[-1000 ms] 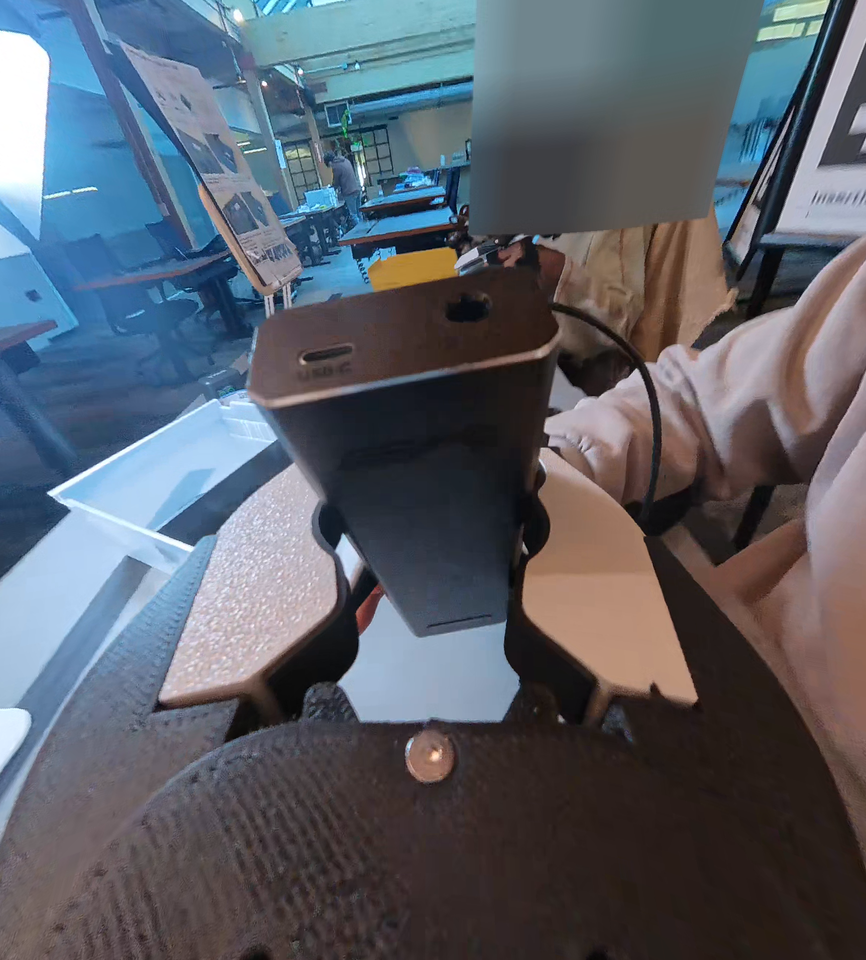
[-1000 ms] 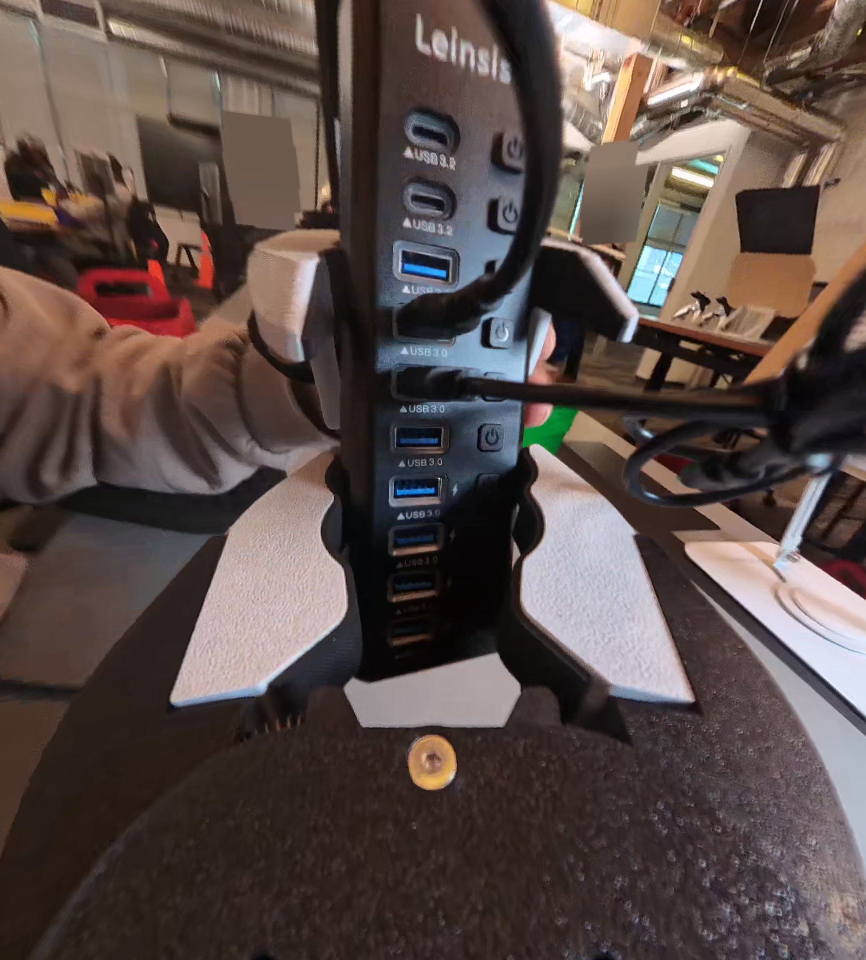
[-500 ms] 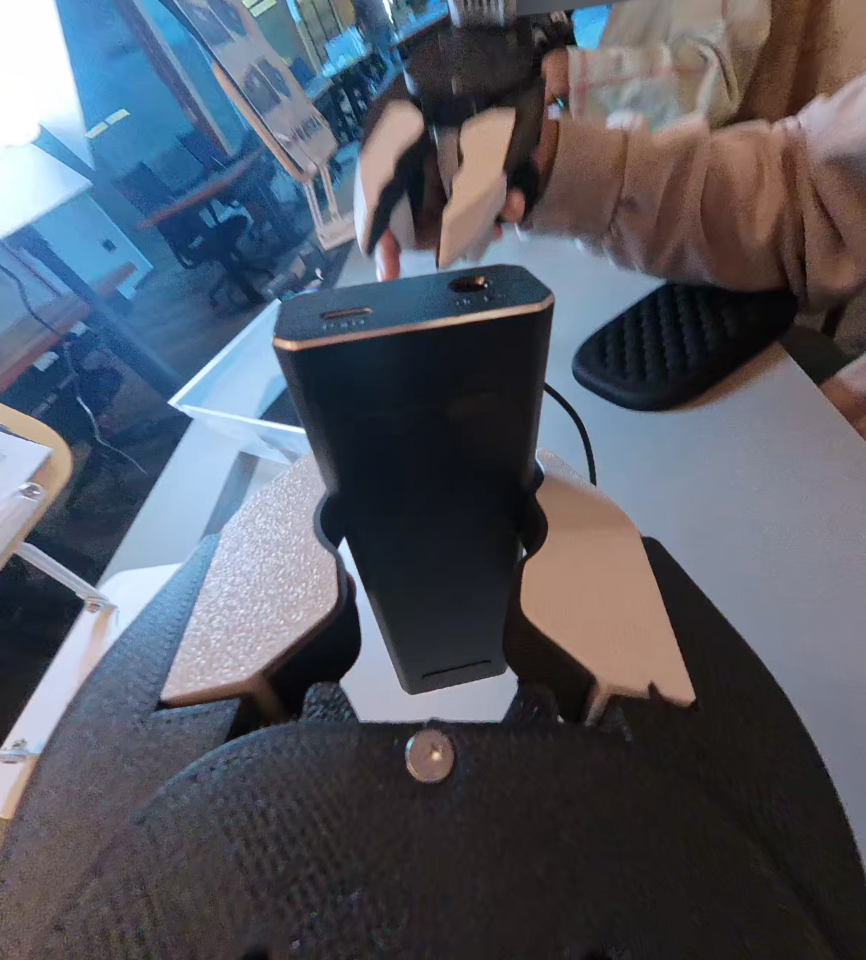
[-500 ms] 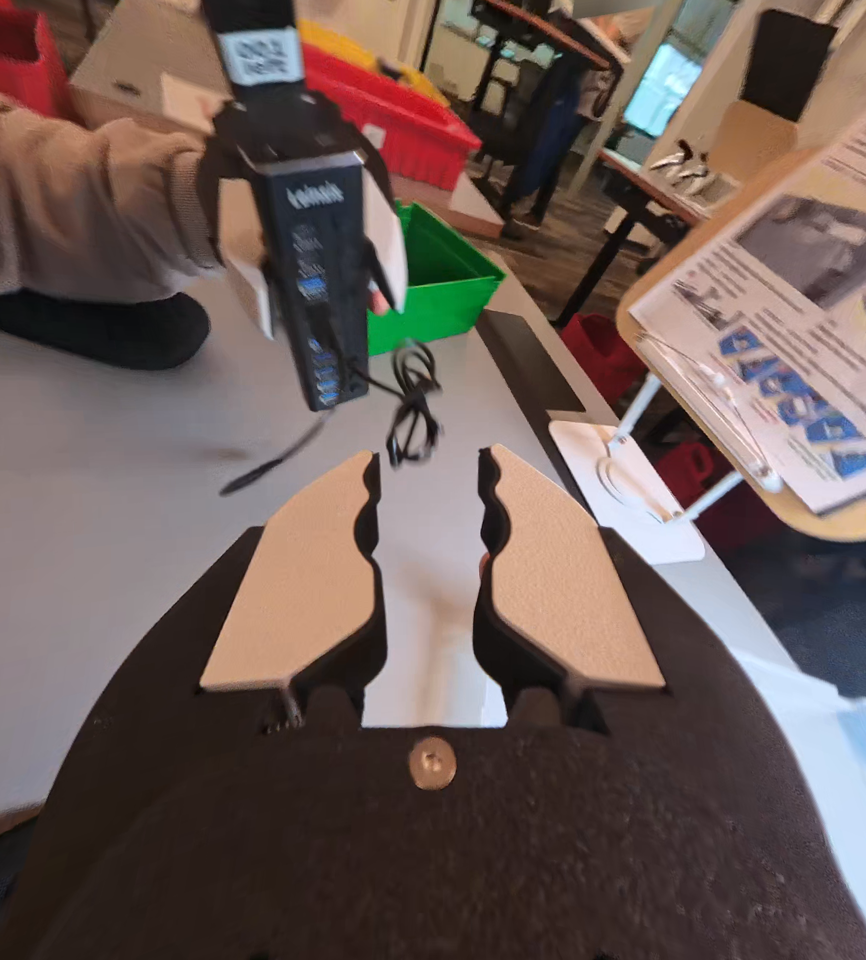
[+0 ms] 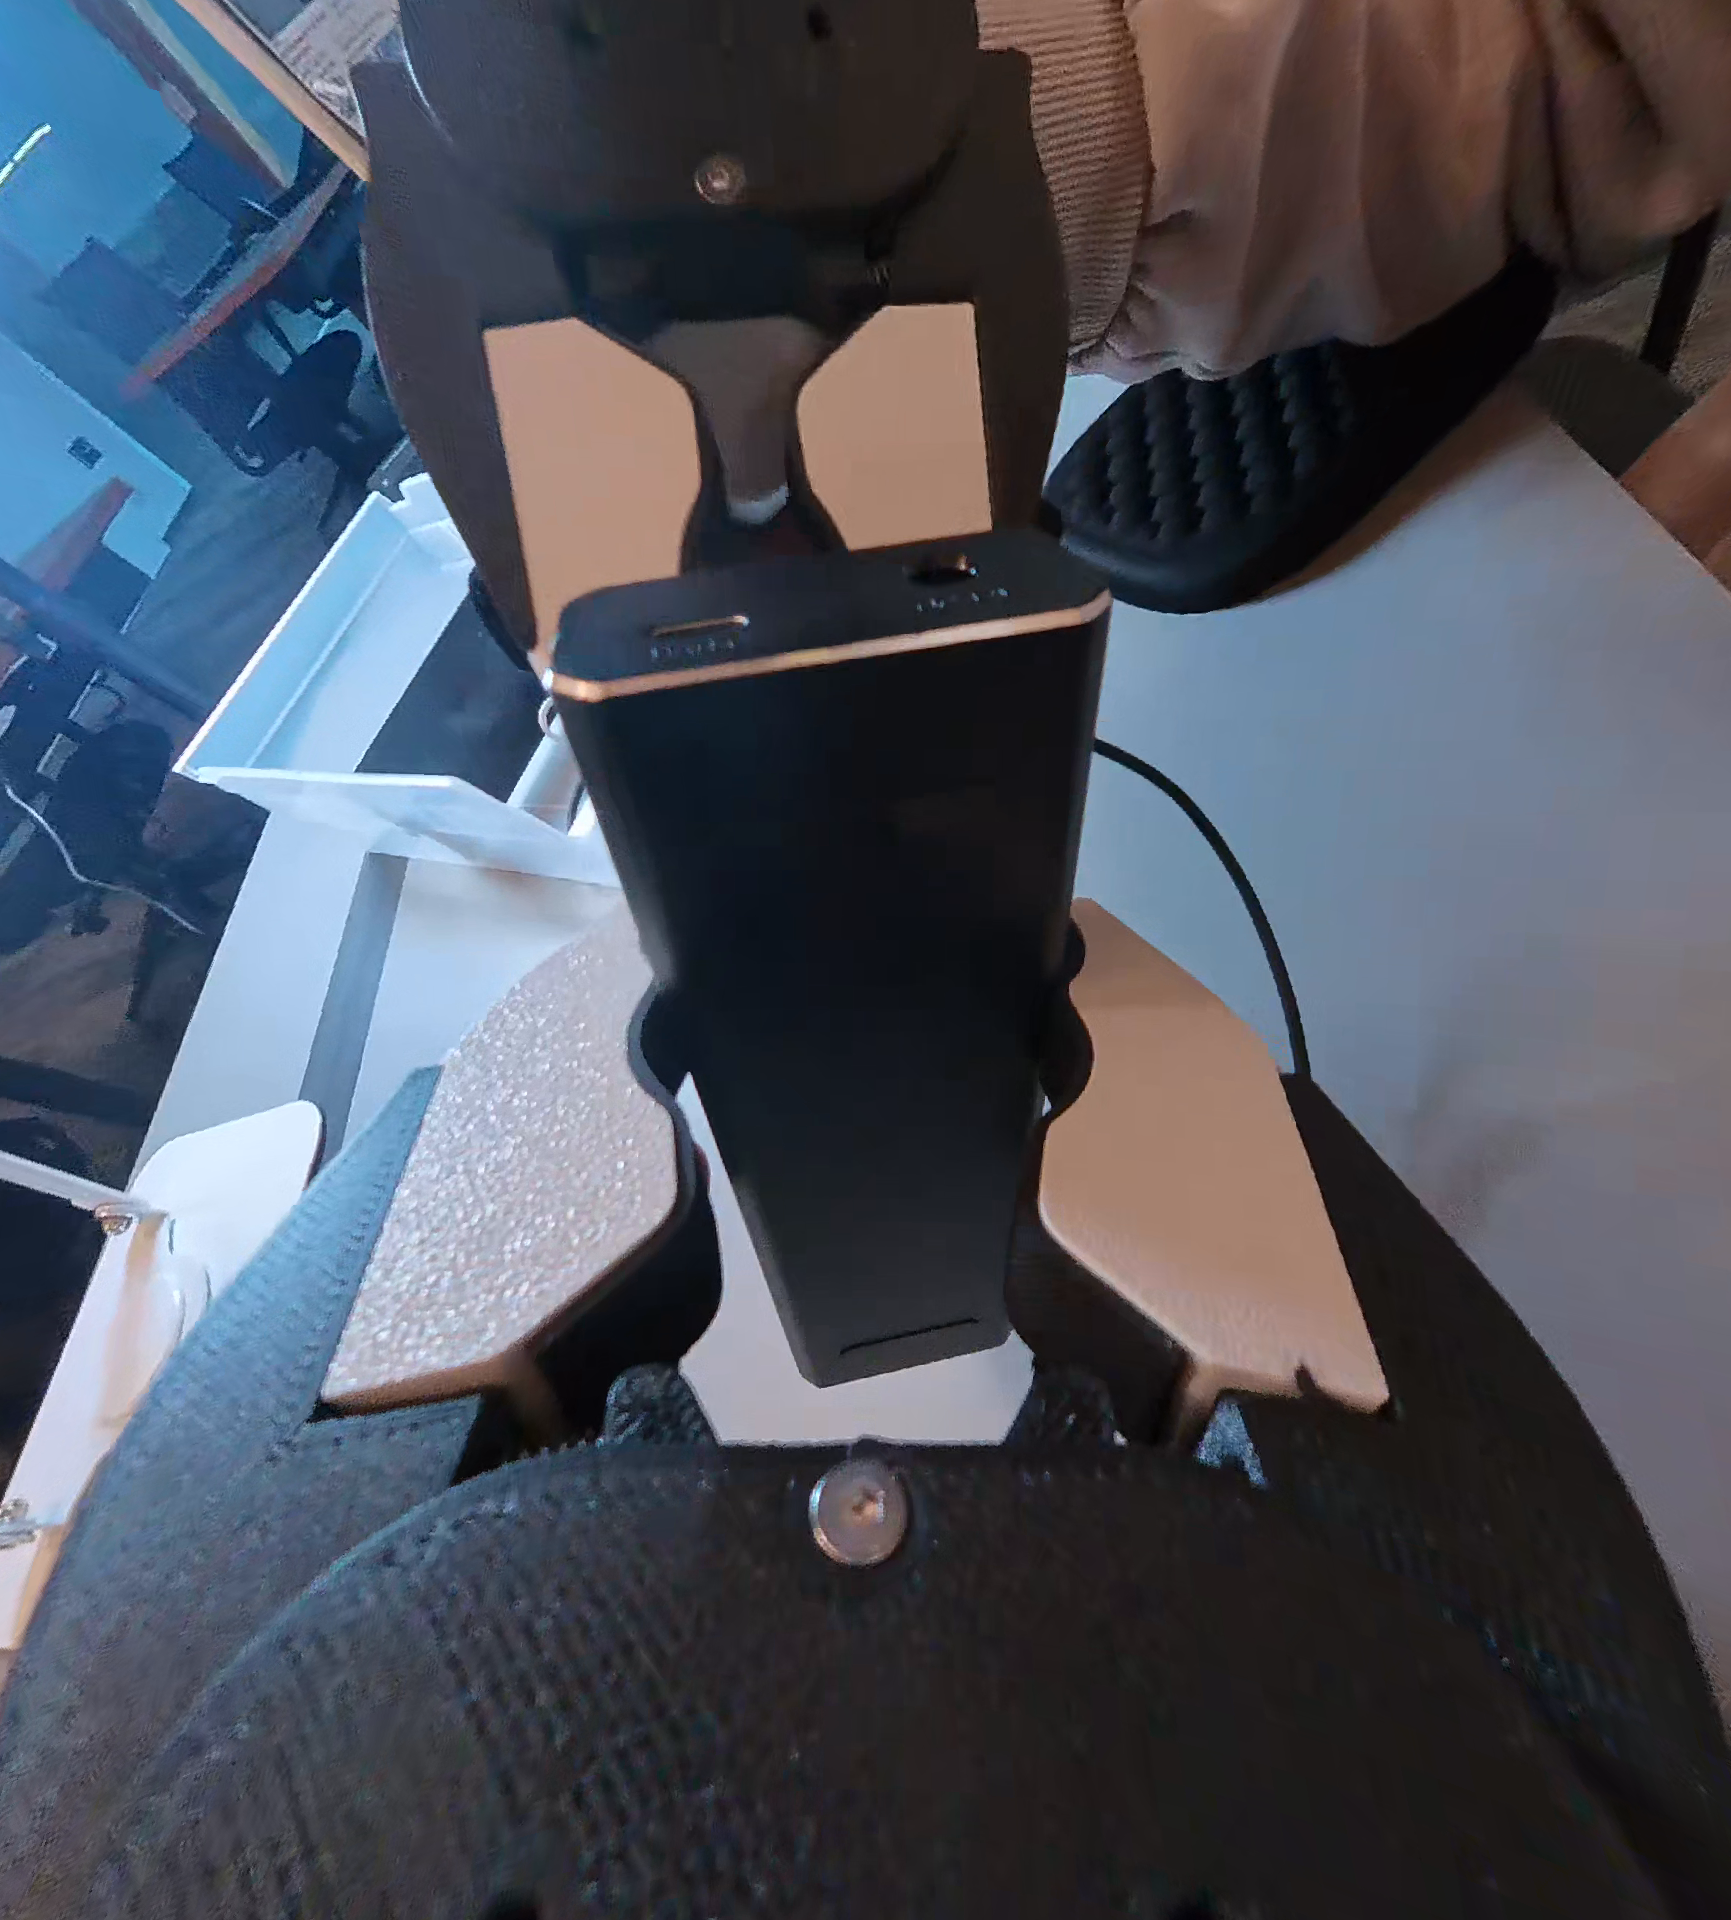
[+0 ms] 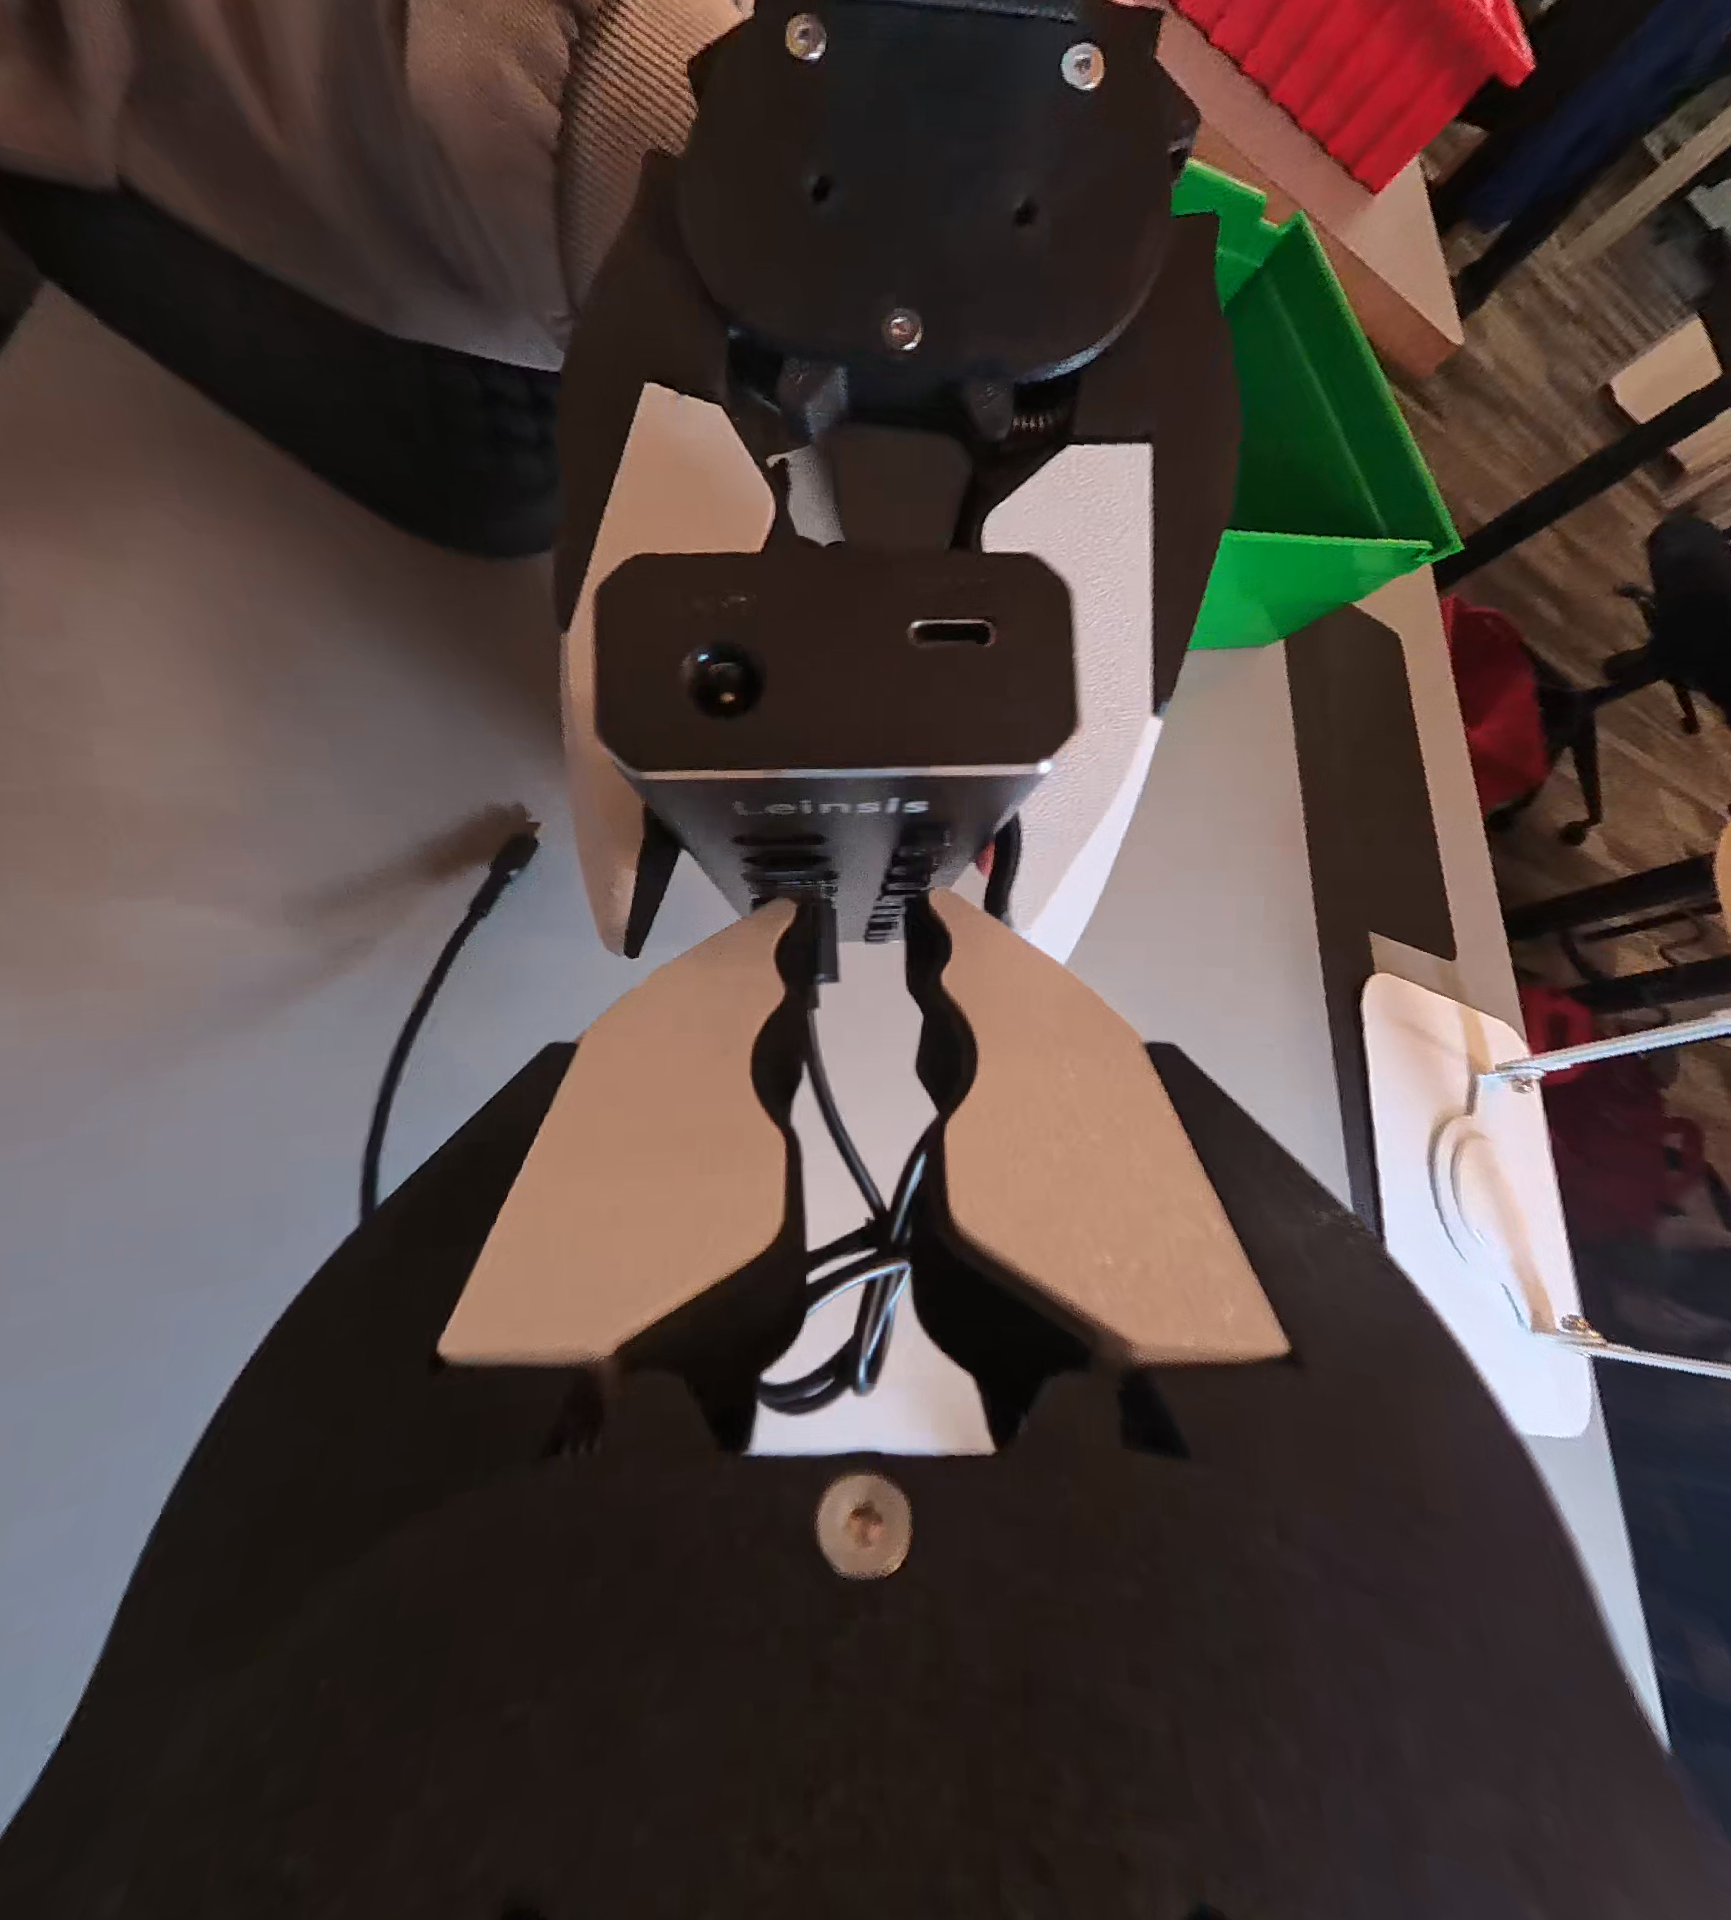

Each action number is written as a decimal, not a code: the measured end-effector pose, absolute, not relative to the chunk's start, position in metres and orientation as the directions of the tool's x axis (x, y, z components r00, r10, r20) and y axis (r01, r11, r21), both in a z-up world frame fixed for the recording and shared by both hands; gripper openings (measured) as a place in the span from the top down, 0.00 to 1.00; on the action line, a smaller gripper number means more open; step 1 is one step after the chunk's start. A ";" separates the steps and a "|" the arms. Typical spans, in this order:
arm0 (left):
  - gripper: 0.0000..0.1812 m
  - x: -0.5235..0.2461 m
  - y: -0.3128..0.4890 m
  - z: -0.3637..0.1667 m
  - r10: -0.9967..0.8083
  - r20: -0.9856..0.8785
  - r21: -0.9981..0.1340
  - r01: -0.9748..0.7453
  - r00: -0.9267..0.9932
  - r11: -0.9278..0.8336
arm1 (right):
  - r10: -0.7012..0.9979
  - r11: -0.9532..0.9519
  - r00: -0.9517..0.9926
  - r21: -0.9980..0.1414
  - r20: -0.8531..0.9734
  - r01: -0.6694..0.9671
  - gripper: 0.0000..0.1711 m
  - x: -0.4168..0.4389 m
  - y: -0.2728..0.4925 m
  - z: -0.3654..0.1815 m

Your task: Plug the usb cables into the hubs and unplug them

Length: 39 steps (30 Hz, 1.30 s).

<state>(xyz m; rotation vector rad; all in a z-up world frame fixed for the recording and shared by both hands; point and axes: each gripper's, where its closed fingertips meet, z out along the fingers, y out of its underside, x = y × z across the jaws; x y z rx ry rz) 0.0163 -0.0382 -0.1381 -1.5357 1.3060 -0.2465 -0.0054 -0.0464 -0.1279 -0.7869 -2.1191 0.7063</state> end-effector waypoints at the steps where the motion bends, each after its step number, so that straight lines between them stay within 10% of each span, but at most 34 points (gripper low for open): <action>1: 0.62 0.018 -0.039 -0.138 -0.811 -0.446 -0.790 -0.593 0.379 0.157 | 0.714 0.658 -0.544 -0.687 0.441 0.307 0.88 -0.002 -0.049 -0.130; 28: 0.65 0.021 -0.034 -0.155 -0.785 -0.503 -0.730 -0.663 0.360 0.163 | 0.631 0.766 -0.590 -0.525 0.504 0.370 0.91 0.013 -0.044 -0.154; 39: 0.60 0.033 -0.025 -0.139 -0.708 -0.517 -0.807 -0.549 0.482 0.215 | 0.698 0.692 -0.538 -0.638 0.472 0.339 0.91 0.013 -0.044 -0.143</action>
